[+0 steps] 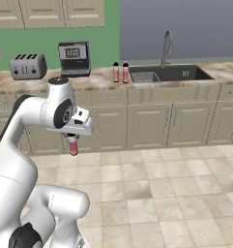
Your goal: Place the large bottle from the dining counter next to the other large bottle outside the sink, and place the small bottle from the dining counter next to the other small bottle inside the sink.
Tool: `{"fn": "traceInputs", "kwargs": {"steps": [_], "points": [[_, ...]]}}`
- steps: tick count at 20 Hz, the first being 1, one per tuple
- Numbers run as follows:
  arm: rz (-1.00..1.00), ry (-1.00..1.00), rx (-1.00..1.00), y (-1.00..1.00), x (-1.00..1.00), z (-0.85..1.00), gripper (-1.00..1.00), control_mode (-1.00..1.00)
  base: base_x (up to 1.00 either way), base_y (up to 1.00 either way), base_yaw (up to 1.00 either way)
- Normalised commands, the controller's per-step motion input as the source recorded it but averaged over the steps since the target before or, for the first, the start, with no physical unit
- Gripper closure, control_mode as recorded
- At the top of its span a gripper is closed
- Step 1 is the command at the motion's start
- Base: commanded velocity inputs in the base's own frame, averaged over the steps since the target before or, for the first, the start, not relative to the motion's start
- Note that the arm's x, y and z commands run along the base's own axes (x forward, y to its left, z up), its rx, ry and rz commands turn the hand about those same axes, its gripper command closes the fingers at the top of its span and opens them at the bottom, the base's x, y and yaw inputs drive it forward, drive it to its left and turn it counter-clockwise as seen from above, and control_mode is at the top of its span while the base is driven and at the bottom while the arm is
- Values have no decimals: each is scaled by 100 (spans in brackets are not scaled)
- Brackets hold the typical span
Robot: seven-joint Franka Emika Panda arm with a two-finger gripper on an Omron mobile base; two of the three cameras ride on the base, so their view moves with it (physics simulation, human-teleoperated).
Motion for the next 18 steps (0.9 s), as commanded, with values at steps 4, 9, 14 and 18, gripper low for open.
{"fn": "traceInputs", "kwargs": {"steps": [4,9,14,18], "points": [[0,0,0,0,0,0,100,100,100,5,-11],[0,0,0,0,0,0,100,100,100,0,-10],[0,0,0,0,0,0,100,100,100,-11,-6],[0,0,0,0,0,0,100,100,96,-58,-1]]}}
